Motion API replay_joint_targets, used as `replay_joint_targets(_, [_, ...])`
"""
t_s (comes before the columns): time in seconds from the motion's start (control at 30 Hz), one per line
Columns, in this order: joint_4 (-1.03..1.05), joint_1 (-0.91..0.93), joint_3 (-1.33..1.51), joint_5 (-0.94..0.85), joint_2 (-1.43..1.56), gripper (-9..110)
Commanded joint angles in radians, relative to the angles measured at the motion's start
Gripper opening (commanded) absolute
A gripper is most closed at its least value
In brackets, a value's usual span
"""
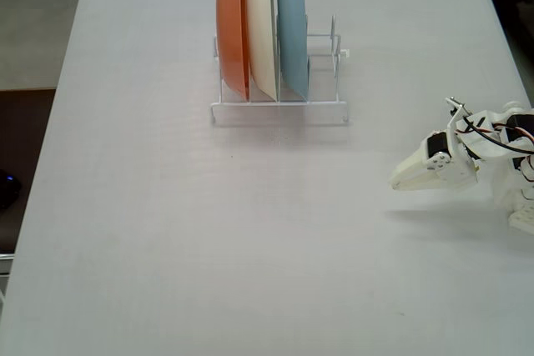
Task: Please take one of the plates.
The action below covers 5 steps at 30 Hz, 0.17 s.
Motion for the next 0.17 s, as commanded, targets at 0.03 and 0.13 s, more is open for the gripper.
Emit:
replay_joint_targets(0.03, [0.002,-0.005,-0.002,-0.002,0.014,0])
replay_joint_targets(0.13, [0.002,-0.005,-0.002,-0.002,0.014,0])
